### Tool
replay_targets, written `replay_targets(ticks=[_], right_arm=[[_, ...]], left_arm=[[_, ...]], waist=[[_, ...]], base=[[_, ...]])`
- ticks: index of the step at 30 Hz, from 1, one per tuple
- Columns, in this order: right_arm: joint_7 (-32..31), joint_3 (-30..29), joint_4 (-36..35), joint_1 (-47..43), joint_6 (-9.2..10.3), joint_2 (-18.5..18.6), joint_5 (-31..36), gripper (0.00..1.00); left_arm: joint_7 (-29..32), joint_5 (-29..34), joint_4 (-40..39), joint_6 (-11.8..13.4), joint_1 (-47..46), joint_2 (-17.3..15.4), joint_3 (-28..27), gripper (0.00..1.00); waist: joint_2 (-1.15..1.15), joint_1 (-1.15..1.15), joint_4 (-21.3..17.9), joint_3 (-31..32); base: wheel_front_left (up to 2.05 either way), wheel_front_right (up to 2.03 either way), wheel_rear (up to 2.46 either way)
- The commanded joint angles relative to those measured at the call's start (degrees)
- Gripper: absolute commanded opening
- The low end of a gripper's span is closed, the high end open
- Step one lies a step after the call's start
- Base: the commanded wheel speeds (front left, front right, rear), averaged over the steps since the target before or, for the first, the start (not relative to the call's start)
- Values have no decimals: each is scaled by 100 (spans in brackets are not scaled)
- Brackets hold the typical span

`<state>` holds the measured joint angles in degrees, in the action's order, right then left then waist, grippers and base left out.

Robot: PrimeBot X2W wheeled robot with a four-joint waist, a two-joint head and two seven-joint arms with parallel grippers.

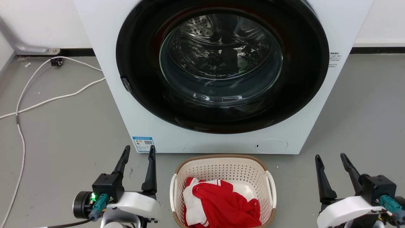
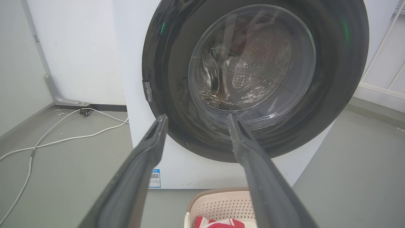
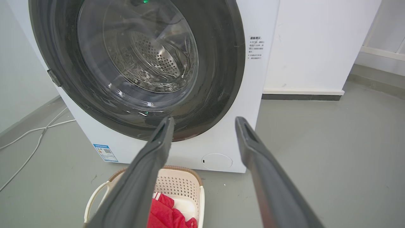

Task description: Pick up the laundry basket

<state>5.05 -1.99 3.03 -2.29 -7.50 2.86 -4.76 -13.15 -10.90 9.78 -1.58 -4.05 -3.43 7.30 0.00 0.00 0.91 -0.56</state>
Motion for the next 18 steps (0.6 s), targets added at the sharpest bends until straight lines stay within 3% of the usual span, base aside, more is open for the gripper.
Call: replay_targets(ticks=[1, 18], right_arm=[[38, 9, -39, -38, 2, 5, 79, 100], [157, 30, 2, -118, 2, 3, 596, 100]], left_arm=[[-47, 97, -6, -19, -65, -5, 17, 100], [-220, 626, 152, -46, -55, 27, 65, 100]], waist=[[0, 0, 3, -1], [0, 0, 19, -15]], base=[[0, 0, 0], [0, 0, 0]])
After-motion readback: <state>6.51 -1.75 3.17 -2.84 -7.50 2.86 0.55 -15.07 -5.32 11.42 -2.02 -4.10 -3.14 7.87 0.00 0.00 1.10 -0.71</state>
